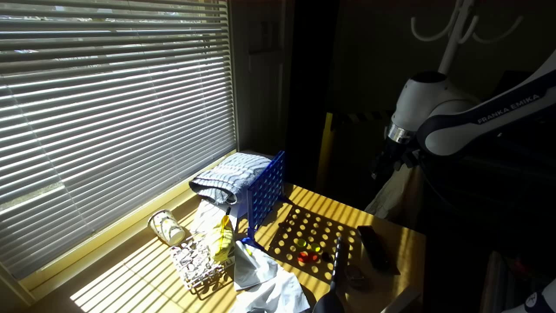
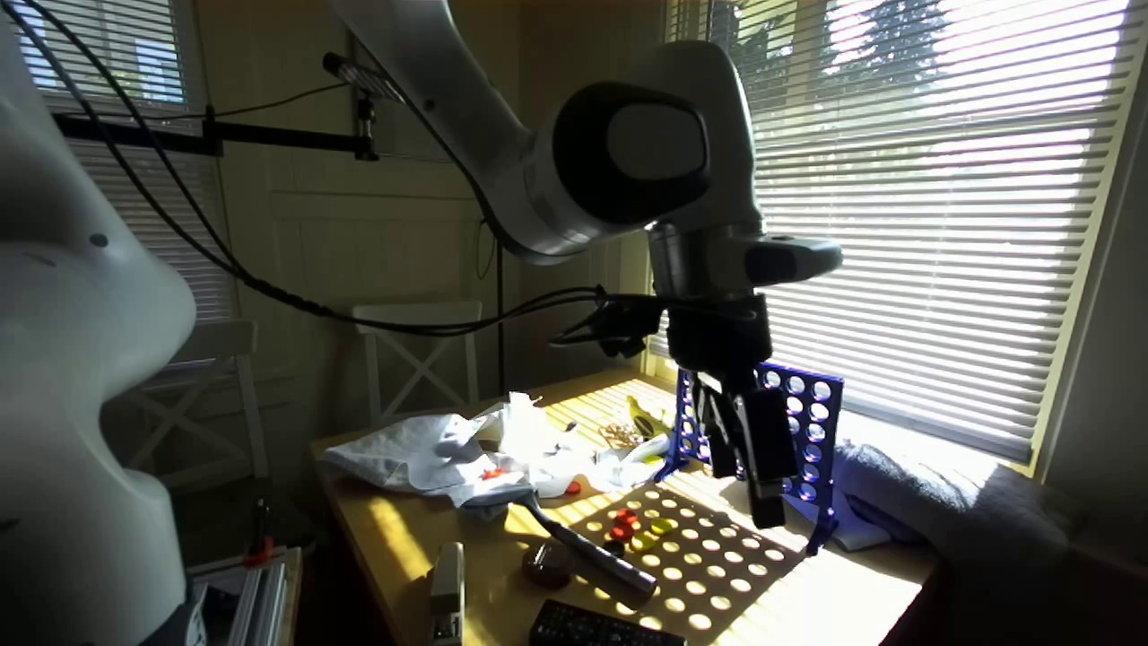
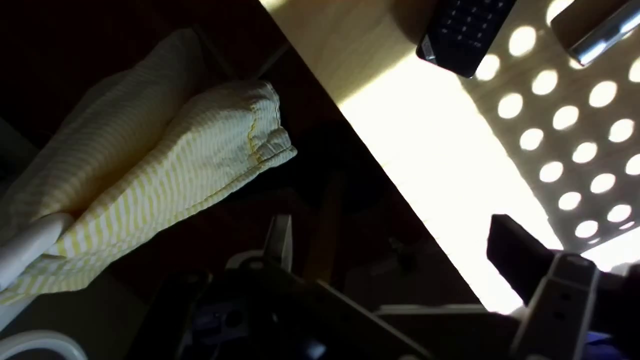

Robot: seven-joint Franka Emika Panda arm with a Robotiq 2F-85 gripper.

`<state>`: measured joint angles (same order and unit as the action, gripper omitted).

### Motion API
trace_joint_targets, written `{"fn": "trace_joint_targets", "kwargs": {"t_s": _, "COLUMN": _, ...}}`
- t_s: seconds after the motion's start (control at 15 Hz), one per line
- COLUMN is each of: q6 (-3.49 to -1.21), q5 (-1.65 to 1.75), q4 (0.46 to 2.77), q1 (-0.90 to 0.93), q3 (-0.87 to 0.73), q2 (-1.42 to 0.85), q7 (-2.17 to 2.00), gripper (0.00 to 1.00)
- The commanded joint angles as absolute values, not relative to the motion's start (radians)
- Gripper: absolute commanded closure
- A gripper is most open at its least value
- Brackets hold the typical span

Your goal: Take the cloth off of the coat hanger and put it on the table

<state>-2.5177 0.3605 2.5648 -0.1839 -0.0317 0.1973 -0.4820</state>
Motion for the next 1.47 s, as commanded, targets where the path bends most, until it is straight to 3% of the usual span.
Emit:
{"fn": "trace_joint_targets", "kwargs": {"t_s": 0.0, "q6": -2.566, "q5": 0.471, "q4": 2.584, "q1": -0.243, "q3": -0.024, "q2": 0.169, "q7": -0.625, "gripper": 0.0}}
{"fn": "trace_joint_targets", "kwargs": {"t_s": 0.33, "q6": -2.54, "q5": 0.437, "q4": 2.576, "q1": -0.228, "q3": -0.035, "q2": 0.174, "q7": -0.586, "gripper": 0.0}}
{"fn": "trace_joint_targets", "kwargs": {"t_s": 1.0, "q6": -2.663, "q5": 0.965, "q4": 2.609, "q1": -0.304, "q3": -0.048, "q2": 0.174, "q7": -1.145, "gripper": 0.0}}
{"fn": "trace_joint_targets", "kwargs": {"t_s": 1.4, "q6": -2.769, "q5": 1.023, "q4": 2.652, "q1": -0.344, "q3": -0.104, "q2": 0.163, "q7": -1.373, "gripper": 0.0}}
